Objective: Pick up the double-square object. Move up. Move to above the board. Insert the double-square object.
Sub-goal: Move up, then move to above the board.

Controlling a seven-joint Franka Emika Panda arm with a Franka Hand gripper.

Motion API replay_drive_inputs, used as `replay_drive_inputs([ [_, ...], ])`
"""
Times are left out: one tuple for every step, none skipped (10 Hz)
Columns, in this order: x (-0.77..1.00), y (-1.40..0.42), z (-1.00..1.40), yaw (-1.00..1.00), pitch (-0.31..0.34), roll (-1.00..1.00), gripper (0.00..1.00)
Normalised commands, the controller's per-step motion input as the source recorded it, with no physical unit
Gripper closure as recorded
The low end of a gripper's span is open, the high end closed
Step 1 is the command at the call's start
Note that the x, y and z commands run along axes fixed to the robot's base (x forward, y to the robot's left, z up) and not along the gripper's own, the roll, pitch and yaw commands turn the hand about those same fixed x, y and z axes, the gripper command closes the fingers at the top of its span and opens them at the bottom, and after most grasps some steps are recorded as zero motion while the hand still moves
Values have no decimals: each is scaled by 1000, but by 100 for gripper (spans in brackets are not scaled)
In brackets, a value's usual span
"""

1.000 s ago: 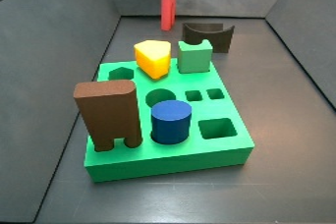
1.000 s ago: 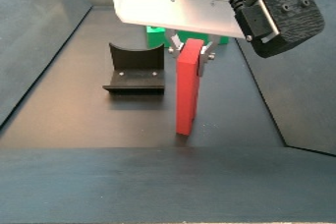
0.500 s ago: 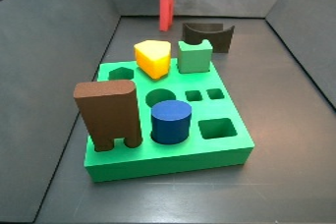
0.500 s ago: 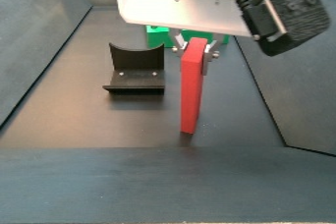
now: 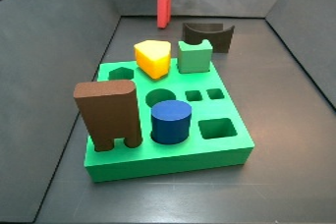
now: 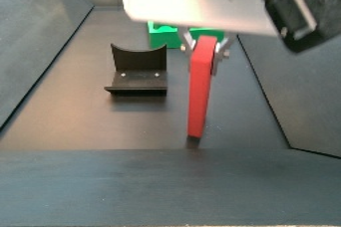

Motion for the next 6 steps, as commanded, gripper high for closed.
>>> replay_drive_inputs([
  [2, -29, 707, -23, 42, 4, 100],
  [1, -10, 564, -20, 60, 23, 100],
  [4, -5, 406, -9, 76, 34, 100],
  [11, 3, 195, 5, 94, 42, 100],
  [-330, 0, 1000, 229, 168, 193, 100],
  [-335, 1, 1000, 225, 162, 195, 100],
])
